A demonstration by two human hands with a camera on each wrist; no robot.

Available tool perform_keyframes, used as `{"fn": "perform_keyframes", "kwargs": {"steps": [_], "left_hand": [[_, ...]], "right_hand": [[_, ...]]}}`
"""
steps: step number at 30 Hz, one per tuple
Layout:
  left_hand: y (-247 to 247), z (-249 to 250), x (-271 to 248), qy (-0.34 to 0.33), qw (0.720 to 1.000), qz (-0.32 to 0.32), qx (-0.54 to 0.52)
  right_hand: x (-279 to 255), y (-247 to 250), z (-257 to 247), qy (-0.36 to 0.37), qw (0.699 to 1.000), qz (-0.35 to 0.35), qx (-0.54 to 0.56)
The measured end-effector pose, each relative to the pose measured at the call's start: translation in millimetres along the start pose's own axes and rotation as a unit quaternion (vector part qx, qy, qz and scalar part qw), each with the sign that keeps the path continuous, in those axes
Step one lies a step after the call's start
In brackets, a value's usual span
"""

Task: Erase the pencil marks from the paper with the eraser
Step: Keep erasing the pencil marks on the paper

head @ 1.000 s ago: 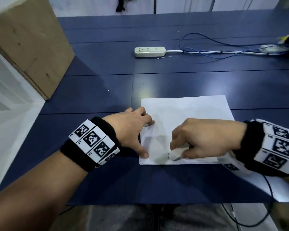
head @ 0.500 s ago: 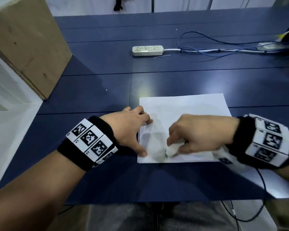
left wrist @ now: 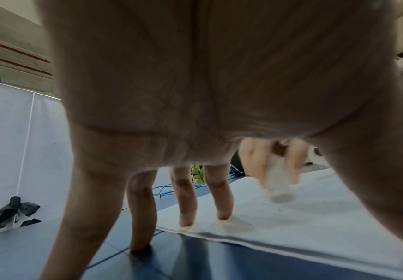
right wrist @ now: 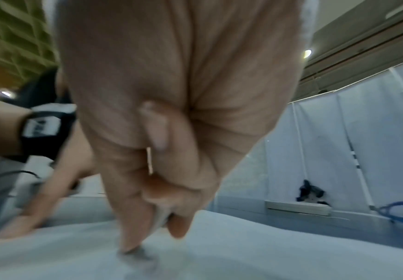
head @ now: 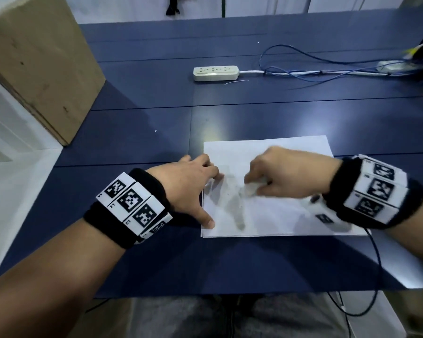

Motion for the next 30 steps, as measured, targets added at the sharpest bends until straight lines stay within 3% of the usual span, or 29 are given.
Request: {"fn": "perform_keyframes", "kwargs": {"steps": [2, 4, 7, 9, 15, 16, 19, 21, 23, 27, 30], "left_hand": [[-0.7, -0.4, -0.7, 0.002, 1.000, 0.001, 0.000], [-1.0, -0.9, -0.8, 0.001, 1.000, 0.003, -0.002], [-0.8, -0.6, -0.1, -0.004, 1.000, 0.000, -0.007], [-0.6, -0.5, 0.1, -0.006, 1.000, -0.002, -0.005], [0.2, 1.0, -1.4, 0.001, 1.000, 0.000, 0.000], [0.0, 1.2, -1.5, 0.002, 1.000, -0.001, 0.000], [-0.8, 0.1, -0.4, 0.000, 1.000, -0.005, -0.006], [-1.1, -0.5, -0.2, -0.001, 1.000, -0.005, -0.007], [-0.7, 0.0, 0.0, -0.001, 1.000, -0.006, -0.004], [0.5, 1.1, -1.0, 0.004, 1.000, -0.004, 0.002], [0.5, 0.8, -1.1, 0.003, 1.000, -0.002, 0.001]], "right_hand": [[7.1, 6.8, 18.5, -0.042, 0.998, 0.035, -0.023], [1.4, 5.2, 12.6, -0.020, 0.999, 0.043, -0.017], [-21.8, -9.7, -20.3, 0.053, 0.996, -0.053, 0.040], [-28.8, -14.0, -29.0, 0.059, 0.991, -0.096, 0.065], [5.2, 5.9, 25.5, -0.059, 0.997, 0.031, -0.025], [2.8, 4.7, 23.5, -0.048, 0.998, 0.041, -0.023], [-20.1, -6.2, -16.0, 0.041, 0.998, -0.033, 0.021], [-33.4, -13.9, -33.9, 0.057, 0.992, -0.103, 0.053], [-25.4, -10.8, -25.2, 0.045, 0.995, -0.073, 0.055], [0.3, 3.4, 23.9, -0.047, 0.999, 0.027, -0.007], [-11.4, 0.7, 9.1, -0.003, 1.000, 0.012, -0.002]]}}
Point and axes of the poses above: each hand's wrist, its own x-axis towards the middle knuckle, its own y-axis out of the back of the hand, z = x × y, the point moved 6 cm from there along x, towards the middle knuckle, and after that the axes turned 5 degrees about z, right-handed, at the moved point
